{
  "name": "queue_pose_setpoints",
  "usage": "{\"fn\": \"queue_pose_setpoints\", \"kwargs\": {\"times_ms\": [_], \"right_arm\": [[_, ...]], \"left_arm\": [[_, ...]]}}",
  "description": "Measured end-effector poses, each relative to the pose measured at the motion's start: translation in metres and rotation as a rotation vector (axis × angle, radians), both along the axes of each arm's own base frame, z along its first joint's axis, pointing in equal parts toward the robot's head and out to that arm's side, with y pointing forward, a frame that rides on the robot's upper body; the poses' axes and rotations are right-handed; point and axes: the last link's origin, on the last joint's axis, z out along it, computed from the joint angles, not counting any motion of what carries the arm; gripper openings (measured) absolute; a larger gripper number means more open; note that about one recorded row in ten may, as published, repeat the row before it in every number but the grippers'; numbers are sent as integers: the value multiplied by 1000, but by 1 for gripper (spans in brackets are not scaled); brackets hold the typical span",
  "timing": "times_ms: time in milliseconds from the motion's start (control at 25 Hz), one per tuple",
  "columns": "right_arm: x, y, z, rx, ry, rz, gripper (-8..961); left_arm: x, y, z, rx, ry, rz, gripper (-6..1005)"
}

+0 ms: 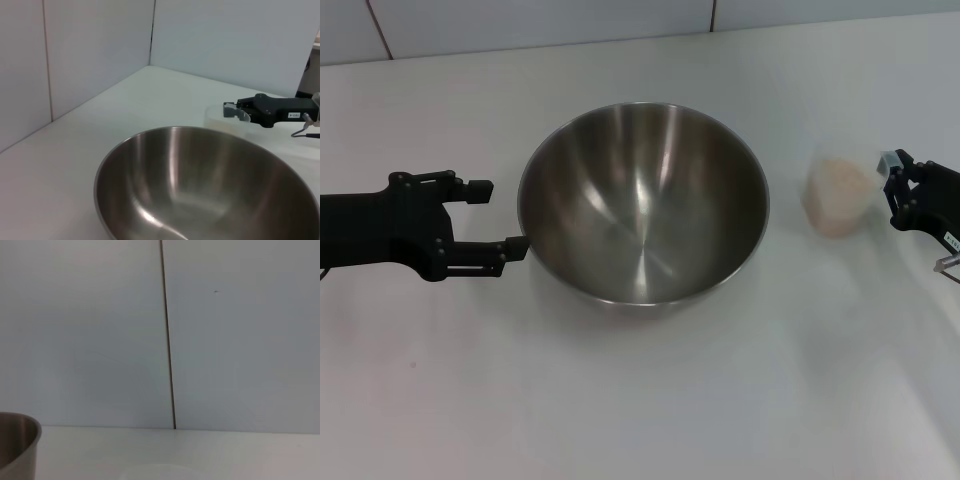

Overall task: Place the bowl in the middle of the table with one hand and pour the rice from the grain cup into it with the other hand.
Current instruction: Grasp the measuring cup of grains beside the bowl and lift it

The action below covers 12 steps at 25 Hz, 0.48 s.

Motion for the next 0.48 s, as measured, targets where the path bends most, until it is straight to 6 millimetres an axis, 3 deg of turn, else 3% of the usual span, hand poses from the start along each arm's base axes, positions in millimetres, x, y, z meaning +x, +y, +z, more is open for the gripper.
{"fn": "queue_pose_setpoints", "kwargs": {"times_ms": [280, 480], "right_arm": [[-3, 0, 9, 66, 25, 16, 68], [-23, -2, 29, 213, 85, 149, 14]], "left_arm": [[1, 0, 0, -3, -1, -4, 847], [4, 0, -2, -10, 0, -22, 847]]}}
